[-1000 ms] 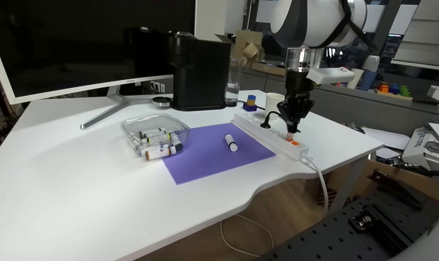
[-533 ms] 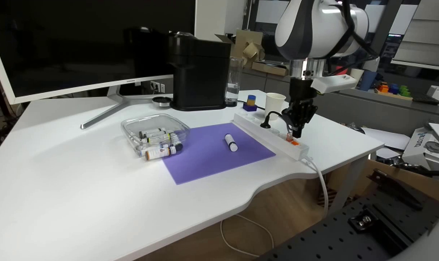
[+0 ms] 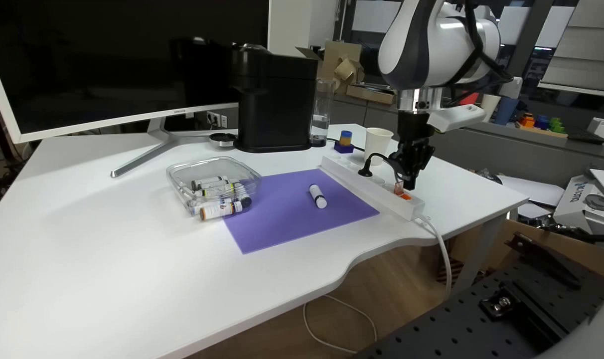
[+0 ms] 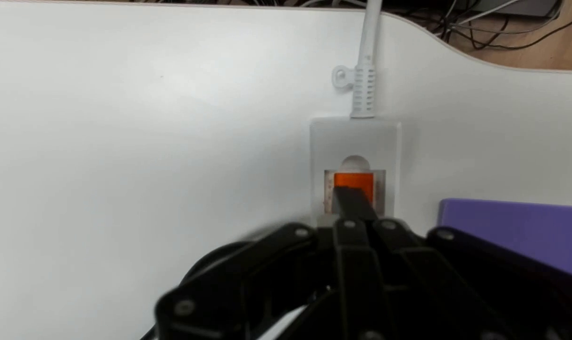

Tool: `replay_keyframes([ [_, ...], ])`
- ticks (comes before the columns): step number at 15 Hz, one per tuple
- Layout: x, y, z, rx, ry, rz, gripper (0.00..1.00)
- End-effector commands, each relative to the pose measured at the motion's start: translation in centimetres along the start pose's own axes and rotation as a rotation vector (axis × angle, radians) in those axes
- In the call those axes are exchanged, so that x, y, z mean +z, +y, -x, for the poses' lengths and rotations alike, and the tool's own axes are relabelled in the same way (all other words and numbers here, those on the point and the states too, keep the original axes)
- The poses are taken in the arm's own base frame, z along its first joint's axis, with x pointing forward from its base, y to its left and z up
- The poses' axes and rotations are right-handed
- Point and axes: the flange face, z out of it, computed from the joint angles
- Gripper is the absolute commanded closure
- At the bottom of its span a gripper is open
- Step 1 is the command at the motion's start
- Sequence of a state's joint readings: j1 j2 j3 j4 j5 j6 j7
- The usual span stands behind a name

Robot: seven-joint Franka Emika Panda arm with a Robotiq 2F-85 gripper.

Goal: Switch on the extension cord

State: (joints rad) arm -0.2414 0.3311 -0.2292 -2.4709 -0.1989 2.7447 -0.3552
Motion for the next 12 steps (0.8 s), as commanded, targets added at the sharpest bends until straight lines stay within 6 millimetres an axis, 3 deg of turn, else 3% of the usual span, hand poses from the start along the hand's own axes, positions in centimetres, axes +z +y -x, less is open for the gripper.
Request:
replay_keyframes([
  [1, 0.2, 0.6, -1.4, -0.035, -0.013, 0.024, 1.00],
  [12, 1.4, -0.8, -2.1, -0.088, -0.034, 0.017, 1.00],
])
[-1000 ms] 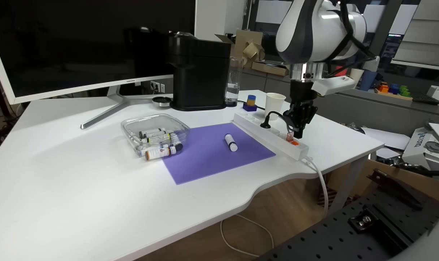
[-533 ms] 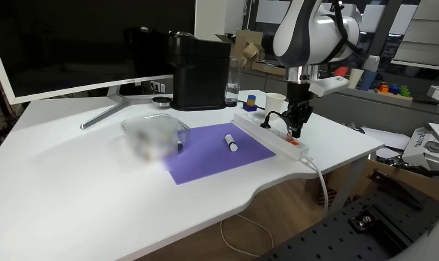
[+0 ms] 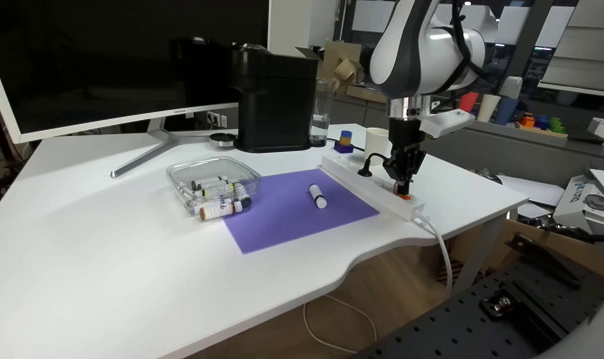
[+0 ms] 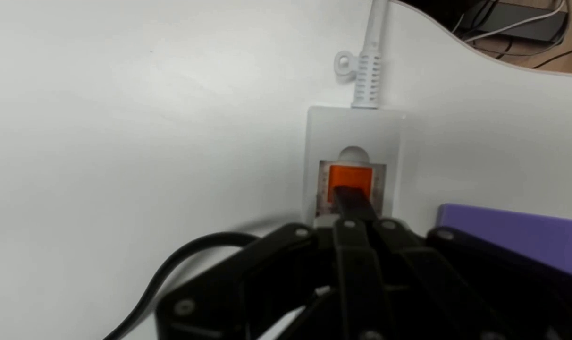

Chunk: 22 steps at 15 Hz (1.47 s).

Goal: Switch on the extension cord

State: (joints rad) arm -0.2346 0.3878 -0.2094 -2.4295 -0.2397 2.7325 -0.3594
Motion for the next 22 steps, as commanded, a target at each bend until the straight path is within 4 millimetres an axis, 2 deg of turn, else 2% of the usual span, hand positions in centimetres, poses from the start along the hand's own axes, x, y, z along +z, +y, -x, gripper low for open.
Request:
replay_keyframes([
  [1, 0.0, 0.3, -0.6, -0.012, -0.005, 0.004, 1.00],
  [8, 0.4, 0.0, 0.2, 0.008, 0.002, -0.013, 1.00],
  [22, -0.6, -1.4, 3.0, 0.022, 0.056, -0.016, 1.00],
])
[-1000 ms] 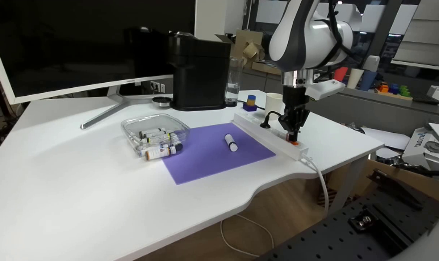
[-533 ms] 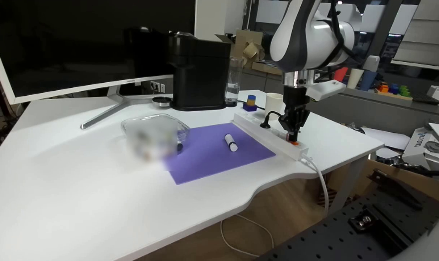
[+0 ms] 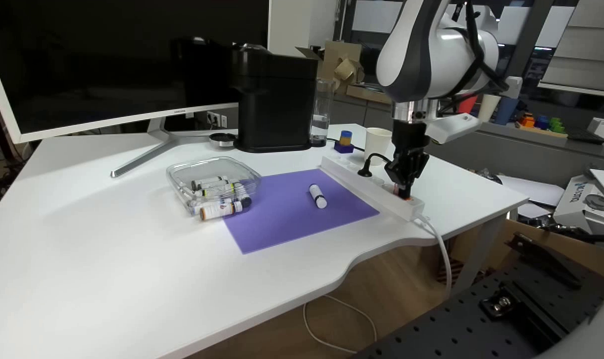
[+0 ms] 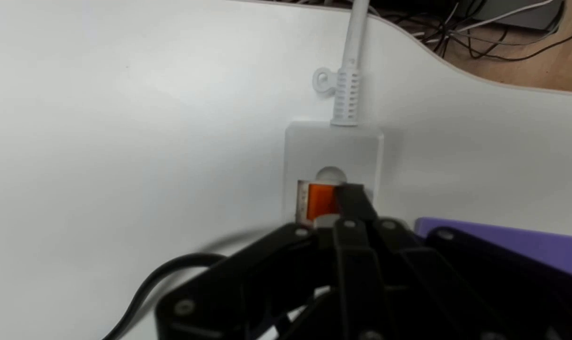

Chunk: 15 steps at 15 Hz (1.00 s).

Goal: Switch on the extension cord

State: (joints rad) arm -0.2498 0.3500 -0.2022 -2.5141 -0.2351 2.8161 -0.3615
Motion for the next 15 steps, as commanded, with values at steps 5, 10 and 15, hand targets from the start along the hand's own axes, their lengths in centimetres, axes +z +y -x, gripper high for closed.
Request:
replay_keyframes([
  [5, -0.6, 0.6, 1.1, 0.043, 0.016, -0.014, 1.00],
  [10, -0.7, 1.1, 0.6, 0.035, 0.023, -0.002, 1.00],
  [15, -0.5, 1.3, -0.1, 0.032, 0.023, -0.004, 1.00],
])
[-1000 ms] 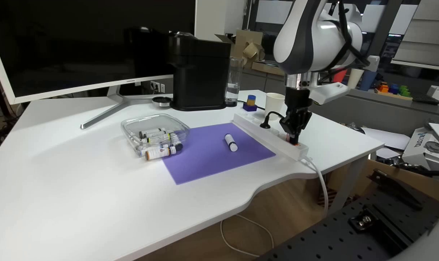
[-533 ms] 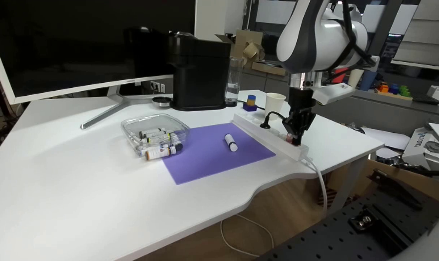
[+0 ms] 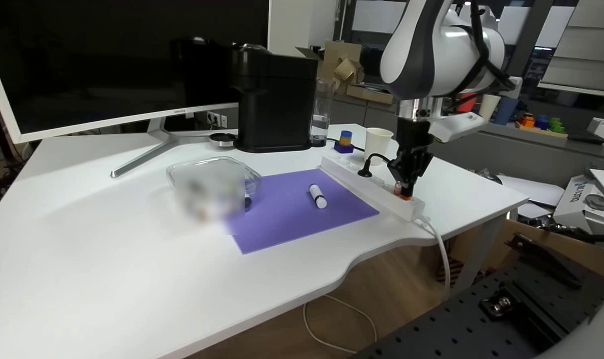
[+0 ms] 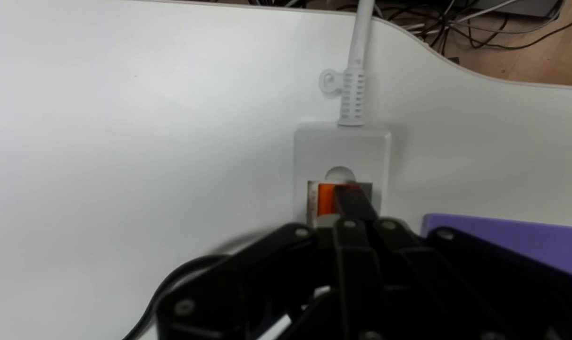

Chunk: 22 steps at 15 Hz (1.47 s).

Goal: Switch on the extension cord

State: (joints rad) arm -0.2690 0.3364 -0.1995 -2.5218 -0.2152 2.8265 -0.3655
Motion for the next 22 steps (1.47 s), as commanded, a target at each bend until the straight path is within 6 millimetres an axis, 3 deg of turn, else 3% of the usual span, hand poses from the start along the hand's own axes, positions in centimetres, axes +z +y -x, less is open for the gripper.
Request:
replay_keyframes([
  [1, -0.1, 0.7, -0.7, 0.000, 0.006, -0.001, 1.00],
  [14, 1.3, 1.4, -1.3, 0.010, -0.021, -0.040, 1.00],
  [22, 3.4, 3.2, -1.7, 0.017, -0.065, -0.160, 1.00],
])
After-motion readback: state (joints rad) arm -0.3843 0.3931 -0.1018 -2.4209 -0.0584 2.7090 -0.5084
